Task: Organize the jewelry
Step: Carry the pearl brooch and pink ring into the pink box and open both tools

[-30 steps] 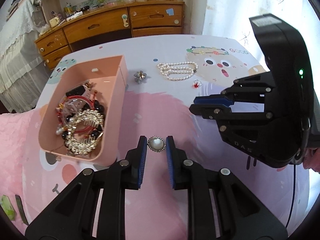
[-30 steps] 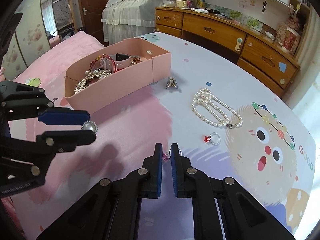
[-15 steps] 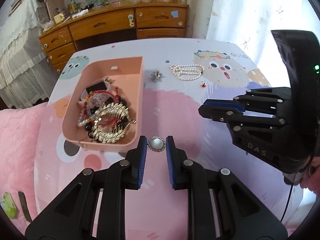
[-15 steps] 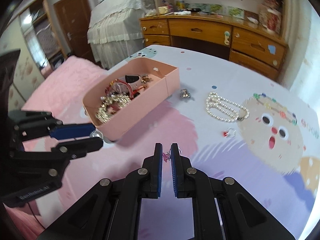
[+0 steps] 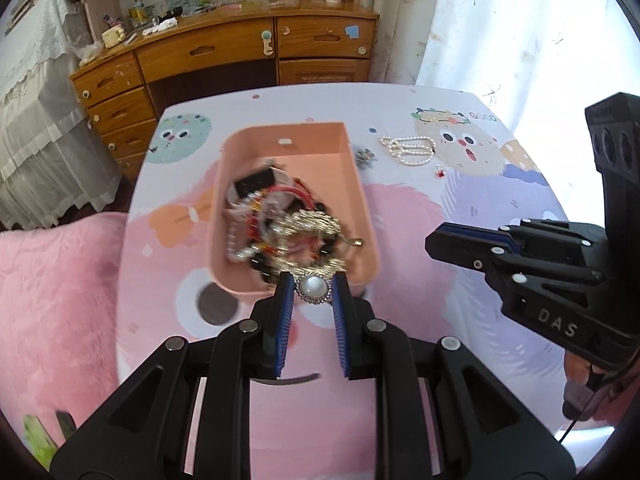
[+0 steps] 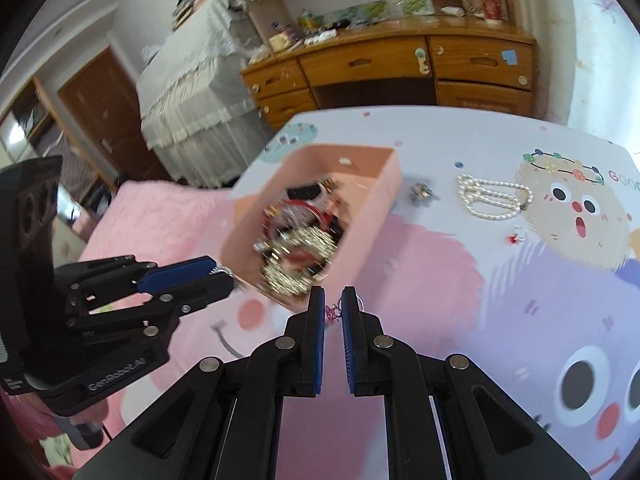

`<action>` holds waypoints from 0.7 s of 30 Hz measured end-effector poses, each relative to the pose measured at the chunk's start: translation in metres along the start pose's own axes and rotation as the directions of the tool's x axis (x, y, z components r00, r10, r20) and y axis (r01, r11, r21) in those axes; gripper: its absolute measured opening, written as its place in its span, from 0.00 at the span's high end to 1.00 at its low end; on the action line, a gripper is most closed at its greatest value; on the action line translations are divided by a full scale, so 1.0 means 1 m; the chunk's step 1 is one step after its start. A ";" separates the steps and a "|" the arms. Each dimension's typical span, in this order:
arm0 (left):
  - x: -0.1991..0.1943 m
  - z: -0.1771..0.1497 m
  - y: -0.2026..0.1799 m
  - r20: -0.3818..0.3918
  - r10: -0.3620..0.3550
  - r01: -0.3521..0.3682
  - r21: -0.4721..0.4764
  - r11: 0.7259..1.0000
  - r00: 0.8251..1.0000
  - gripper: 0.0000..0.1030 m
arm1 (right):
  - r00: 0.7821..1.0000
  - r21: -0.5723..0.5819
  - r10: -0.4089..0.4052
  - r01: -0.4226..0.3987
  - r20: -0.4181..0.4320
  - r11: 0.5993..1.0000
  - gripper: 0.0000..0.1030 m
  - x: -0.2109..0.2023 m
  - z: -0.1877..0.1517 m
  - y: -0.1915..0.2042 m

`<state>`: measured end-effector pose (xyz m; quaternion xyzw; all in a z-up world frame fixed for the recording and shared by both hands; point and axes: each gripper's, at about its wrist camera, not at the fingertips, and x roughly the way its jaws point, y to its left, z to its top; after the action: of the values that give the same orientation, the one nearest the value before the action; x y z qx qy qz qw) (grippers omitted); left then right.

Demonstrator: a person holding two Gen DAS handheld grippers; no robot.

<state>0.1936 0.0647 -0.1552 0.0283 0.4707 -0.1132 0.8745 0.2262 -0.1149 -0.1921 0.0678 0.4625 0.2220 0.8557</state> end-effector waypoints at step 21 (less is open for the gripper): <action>-0.012 0.052 0.073 0.069 -0.139 0.131 0.101 0.986 0.988 0.84 | 0.977 0.176 -0.136 0.107 0.163 0.979 0.90 -0.008 0.024 0.072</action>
<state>0.2457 0.1297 -0.1204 0.0339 0.4319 -0.1957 0.8798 0.2193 -0.0523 -0.1499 0.1297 0.4059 0.1231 0.8962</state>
